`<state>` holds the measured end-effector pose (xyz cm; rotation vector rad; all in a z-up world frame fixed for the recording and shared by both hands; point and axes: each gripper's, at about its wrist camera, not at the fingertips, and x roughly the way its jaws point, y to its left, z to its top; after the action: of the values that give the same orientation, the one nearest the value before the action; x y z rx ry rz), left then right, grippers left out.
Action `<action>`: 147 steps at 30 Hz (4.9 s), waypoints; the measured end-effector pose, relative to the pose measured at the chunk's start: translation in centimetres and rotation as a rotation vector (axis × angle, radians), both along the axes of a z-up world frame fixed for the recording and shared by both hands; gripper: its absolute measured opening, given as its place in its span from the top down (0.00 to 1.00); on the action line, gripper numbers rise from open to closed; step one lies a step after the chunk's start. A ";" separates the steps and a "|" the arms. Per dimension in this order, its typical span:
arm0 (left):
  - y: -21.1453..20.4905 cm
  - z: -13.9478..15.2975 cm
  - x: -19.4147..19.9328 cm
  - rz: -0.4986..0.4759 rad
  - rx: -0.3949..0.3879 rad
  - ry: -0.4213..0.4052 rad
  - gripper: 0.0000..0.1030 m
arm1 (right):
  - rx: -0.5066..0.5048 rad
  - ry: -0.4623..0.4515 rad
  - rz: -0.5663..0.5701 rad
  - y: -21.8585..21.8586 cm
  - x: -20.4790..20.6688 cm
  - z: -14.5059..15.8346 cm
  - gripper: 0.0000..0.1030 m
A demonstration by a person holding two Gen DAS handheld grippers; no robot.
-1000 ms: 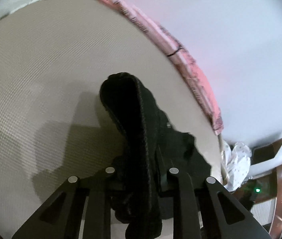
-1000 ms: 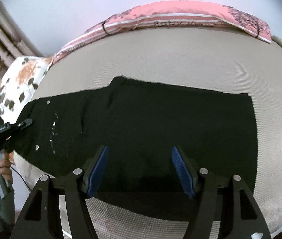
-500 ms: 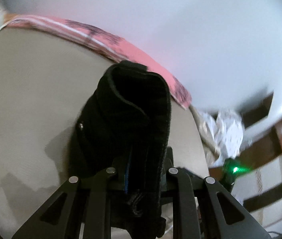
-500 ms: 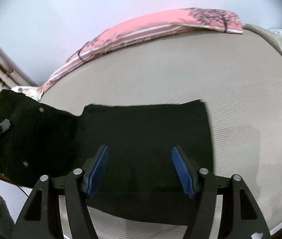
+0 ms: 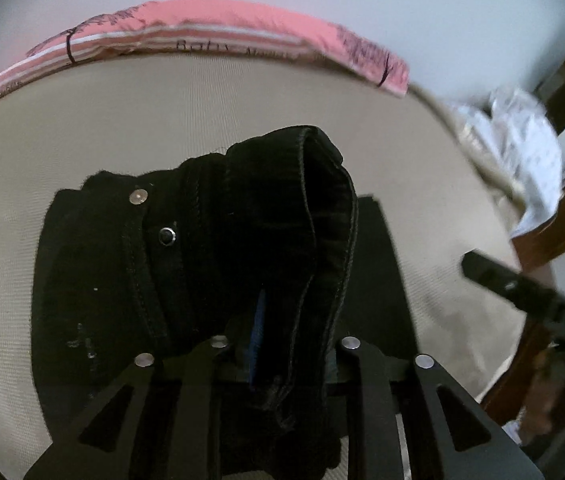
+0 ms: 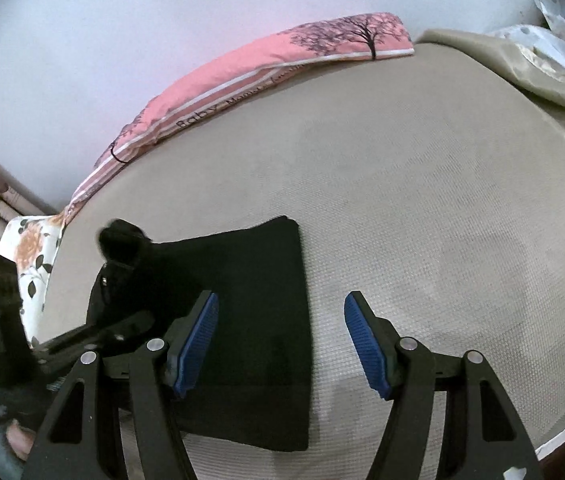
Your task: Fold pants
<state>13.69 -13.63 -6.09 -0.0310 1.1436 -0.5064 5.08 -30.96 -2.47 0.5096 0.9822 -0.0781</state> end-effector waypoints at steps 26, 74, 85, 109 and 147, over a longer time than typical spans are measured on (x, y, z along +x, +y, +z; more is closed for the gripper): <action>17.0 0.5 1.5 0.347 0.196 -0.075 0.28 | 0.276 0.088 0.382 3.8 5.9 -5.5 0.40; 12.2 -2.8 2.3 0.182 0.228 -0.058 0.28 | 0.135 0.064 0.214 1.0 2.9 -2.4 0.67; 11.7 -2.4 -1.6 0.129 0.230 -0.074 0.28 | 0.144 0.088 0.240 2.7 -0.6 -2.8 0.94; 10.1 -2.8 -4.7 0.068 0.350 -0.133 0.28 | 0.056 0.128 0.220 3.0 -2.2 -3.4 0.78; 15.5 -4.3 2.2 0.131 -0.225 0.284 0.28 | 0.382 0.132 0.317 -1.9 2.3 -7.8 0.47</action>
<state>15.87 1.84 -10.35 -0.3807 1.3457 -0.5228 7.35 -32.83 -10.26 0.6972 1.2043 0.3707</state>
